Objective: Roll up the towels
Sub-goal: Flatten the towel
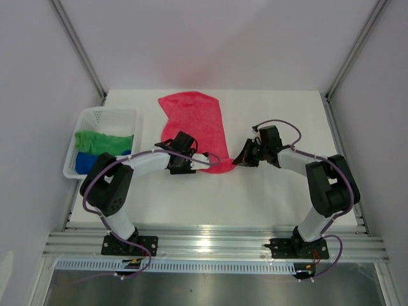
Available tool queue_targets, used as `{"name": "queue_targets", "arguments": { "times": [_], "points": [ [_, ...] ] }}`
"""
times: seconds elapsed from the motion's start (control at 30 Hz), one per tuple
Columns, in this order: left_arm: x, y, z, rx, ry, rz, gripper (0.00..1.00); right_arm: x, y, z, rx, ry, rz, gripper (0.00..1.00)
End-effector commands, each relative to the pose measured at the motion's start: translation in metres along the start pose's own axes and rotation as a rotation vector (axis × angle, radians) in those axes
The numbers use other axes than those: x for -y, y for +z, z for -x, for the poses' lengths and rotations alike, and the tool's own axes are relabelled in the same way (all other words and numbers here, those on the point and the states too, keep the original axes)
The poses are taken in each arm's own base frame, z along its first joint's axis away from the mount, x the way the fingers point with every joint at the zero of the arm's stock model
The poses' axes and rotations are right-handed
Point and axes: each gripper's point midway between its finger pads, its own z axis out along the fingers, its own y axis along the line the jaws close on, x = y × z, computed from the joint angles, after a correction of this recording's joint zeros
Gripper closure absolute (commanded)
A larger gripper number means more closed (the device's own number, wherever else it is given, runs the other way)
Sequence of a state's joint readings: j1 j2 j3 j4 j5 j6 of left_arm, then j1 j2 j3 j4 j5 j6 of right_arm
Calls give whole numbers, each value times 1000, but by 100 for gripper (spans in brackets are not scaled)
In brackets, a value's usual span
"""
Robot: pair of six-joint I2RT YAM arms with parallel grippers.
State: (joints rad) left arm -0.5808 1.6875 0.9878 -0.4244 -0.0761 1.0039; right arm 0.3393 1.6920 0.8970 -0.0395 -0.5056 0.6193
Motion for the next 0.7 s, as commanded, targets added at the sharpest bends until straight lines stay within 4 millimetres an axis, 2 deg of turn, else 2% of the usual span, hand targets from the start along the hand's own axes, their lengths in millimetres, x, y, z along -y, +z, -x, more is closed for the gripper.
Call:
{"name": "queue_targets", "arguments": {
  "times": [0.0,0.2,0.33,0.4,0.47,0.5,0.6,0.67],
  "points": [
    [-8,2,-7,-32,-9,-3,43,-14,-8,10,49,-42,23,100],
    [12,1,-16,-61,-12,-81,45,-11,-11,13,55,-44,15,100],
    [23,-2,-20,-70,-15,-139,40,-7,-12,15,59,-39,6,100],
    [24,-1,-21,-79,-14,-146,39,-6,-14,15,62,-40,2,100],
    [21,2,-25,-103,-25,-144,42,-6,-14,15,63,-43,5,100],
    [13,2,-22,-102,-36,-131,49,-6,-16,15,65,-43,5,100],
    [4,3,-23,-115,-66,-133,70,-4,-17,14,68,-41,-1,100],
    [3,3,-19,-87,-99,-138,99,-5,-20,15,76,-44,0,100]
  ]
}}
